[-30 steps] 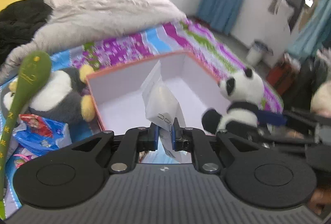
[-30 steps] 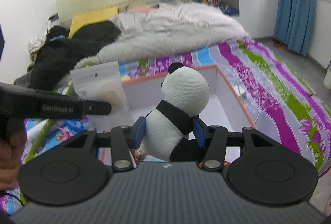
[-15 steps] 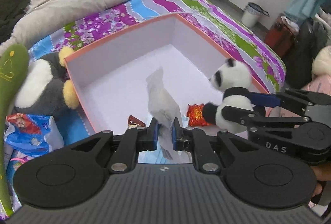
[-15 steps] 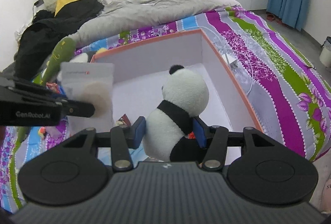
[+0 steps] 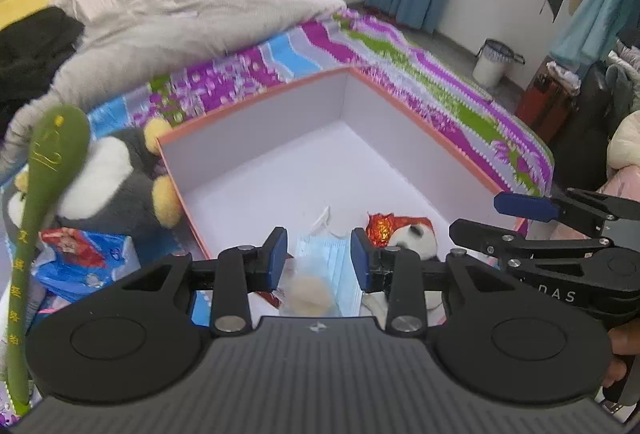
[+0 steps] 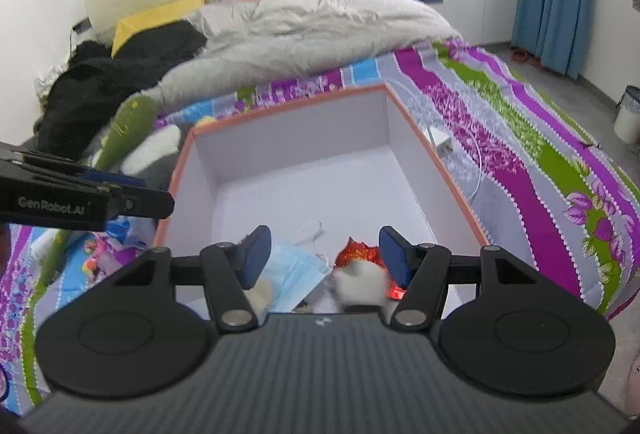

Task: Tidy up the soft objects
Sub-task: 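Open the left tool releasing the bag into the box while the right tool releases the panda, then withdraw both tools from the orange box back over the bed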

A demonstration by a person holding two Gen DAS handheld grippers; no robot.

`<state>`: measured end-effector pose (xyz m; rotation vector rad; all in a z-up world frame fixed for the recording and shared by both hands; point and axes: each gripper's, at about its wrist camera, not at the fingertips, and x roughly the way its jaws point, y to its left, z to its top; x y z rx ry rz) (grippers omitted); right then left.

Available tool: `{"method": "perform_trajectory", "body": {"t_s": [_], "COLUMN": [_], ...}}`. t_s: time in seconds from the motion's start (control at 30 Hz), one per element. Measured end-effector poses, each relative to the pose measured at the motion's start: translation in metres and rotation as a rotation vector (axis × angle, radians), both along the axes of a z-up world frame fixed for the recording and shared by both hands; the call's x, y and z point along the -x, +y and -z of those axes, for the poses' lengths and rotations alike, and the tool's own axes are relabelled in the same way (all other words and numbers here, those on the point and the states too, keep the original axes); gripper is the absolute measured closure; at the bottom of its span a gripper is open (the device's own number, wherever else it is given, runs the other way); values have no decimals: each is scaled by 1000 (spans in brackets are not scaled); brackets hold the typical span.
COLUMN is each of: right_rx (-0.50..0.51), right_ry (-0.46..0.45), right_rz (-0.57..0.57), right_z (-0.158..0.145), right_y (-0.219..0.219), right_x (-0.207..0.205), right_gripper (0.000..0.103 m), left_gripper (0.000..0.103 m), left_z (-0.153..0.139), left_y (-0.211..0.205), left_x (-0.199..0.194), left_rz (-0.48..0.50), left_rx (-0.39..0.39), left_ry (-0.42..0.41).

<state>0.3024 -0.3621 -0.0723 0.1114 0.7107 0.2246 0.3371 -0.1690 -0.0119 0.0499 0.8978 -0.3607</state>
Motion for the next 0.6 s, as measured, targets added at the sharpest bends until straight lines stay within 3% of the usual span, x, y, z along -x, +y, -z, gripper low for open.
{"method": "perform_trajectory", "body": {"t_s": [0.3,0.6], "right_rx": [-15,-46], "right_ry": [-144,-207], "right_rz": [-12,-21], "right_z": [-22,-24], "right_y": [12,23], "right_x": [51,90], "right_gripper": [41,41], "left_gripper": [63,63], "left_z": [-27,-42], "left_y": [11,27], "left_x": [55,106], "left_rz": [1,-26], "left_rx": [46,131], "left_ry": [-117,-196]}}
